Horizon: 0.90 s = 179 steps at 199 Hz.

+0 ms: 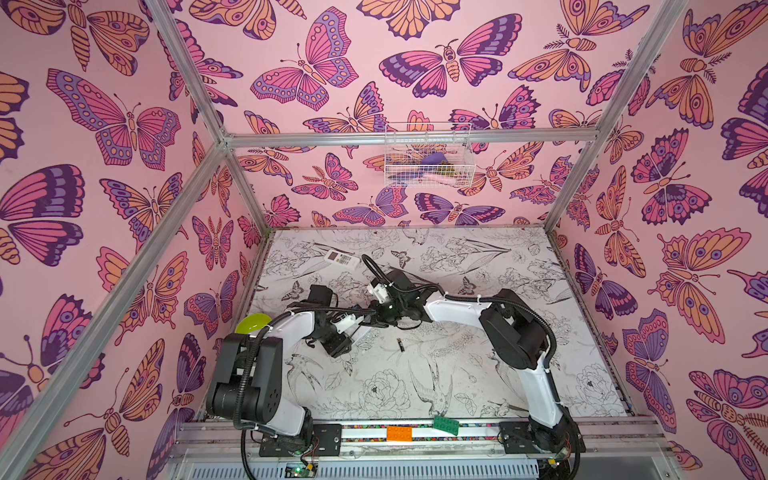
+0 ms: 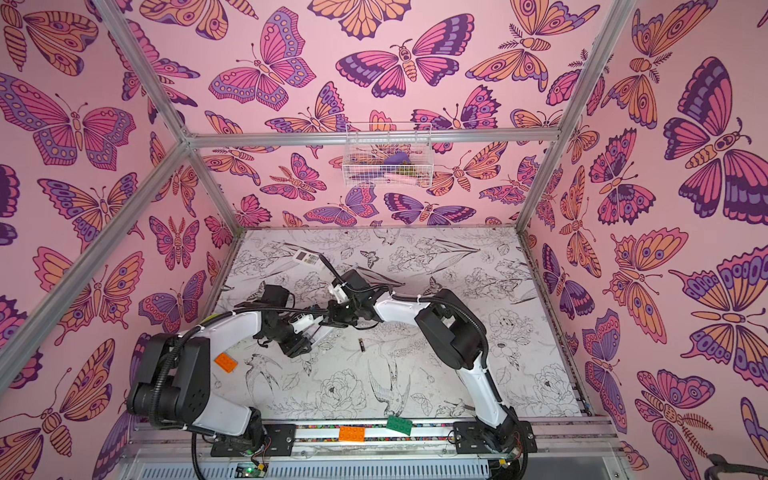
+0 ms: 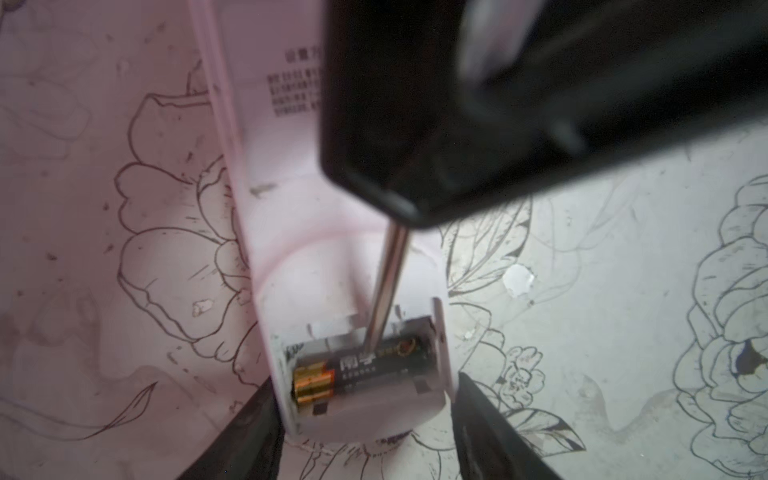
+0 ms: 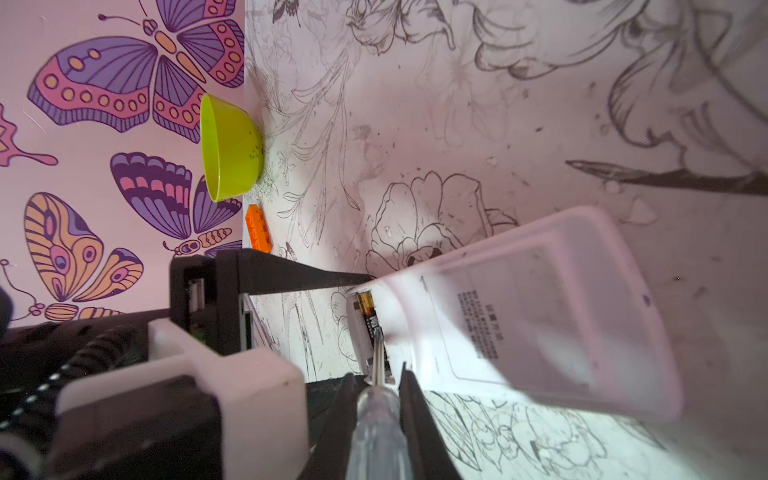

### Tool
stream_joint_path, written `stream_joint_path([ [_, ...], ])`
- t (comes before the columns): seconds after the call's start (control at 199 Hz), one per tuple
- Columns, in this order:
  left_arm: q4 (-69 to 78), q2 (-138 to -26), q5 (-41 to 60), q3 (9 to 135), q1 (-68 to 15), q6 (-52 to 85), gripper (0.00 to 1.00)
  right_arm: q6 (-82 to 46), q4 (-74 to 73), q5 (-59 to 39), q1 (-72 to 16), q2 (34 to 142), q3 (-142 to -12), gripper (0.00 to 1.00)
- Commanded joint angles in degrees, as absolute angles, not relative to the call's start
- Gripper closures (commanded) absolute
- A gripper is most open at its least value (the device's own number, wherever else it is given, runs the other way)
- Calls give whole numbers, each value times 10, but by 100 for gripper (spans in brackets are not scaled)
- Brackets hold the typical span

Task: Unload the batteries from the remote control
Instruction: 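Pry the screwdriver tip under the battery end with the right gripper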

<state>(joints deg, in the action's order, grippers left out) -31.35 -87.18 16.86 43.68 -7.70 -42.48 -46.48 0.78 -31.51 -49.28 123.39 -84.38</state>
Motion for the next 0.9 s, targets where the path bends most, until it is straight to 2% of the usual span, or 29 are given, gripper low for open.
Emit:
stream_joint_path([
  [0.0, -329, -889, 179, 437, -73, -424, 42, -423, 58, -307, -514, 1249, -889, 100],
  [0.125, -328, -895, 176, 443, -73, -419, 44, -406, 63, -298, -524, 1248, -891, 100],
  [0.346, -329, -905, 172, 452, -74, -417, 52, -475, -26, -384, -509, 1267, -873, 100],
  [0.451, -329, -908, 177, 449, -74, -429, 52, -519, -95, -414, -497, 1278, -858, 100],
  [0.612, -328, -903, 174, 452, -75, -418, 52, -521, -90, -426, -487, 1275, -855, 100],
  [0.893, -328, -876, 184, 446, -74, -414, 33, -544, -128, -428, -468, 1260, -824, 100],
])
